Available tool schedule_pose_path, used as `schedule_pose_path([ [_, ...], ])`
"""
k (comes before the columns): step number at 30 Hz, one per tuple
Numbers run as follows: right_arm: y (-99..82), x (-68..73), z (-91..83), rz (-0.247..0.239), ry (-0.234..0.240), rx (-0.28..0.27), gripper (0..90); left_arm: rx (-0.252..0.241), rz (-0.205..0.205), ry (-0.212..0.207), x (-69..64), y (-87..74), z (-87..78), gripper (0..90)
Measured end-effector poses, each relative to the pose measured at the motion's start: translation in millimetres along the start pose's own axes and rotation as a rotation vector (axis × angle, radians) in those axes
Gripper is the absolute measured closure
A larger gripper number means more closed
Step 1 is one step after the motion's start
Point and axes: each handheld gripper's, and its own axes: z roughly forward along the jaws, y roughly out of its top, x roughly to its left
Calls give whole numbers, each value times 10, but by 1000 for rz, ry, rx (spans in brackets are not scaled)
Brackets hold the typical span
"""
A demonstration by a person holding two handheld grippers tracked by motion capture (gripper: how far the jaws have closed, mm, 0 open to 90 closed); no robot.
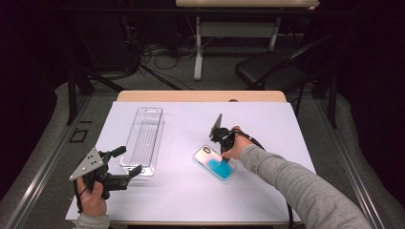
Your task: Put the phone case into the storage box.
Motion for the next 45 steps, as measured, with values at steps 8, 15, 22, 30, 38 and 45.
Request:
schedule_pose_path([
  [8, -6, -6, -80, 6, 2, -40, 889, 5, -2, -4, 1, -1, 6, 90],
  [15, -15, 8, -146, 0, -4, -95, 889, 5, -2, -4, 0, 0, 6, 90],
  [22, -30, 18, -216, 16, -6, -152, 890, 4, -3, 1, -3, 0, 5, 90],
  [30, -51, 44, -296, 30, -15, -242, 890, 3, -6, -2, -2, 0, 7, 90],
  [38, -103, 46, -352, 41, -9, -314, 890, 12, -27, 3, 2, 5, 18, 90],
  [45, -188, 34, -405, 62, -5, -365, 890, 21, -39, 10, -9, 23, 32, 90],
])
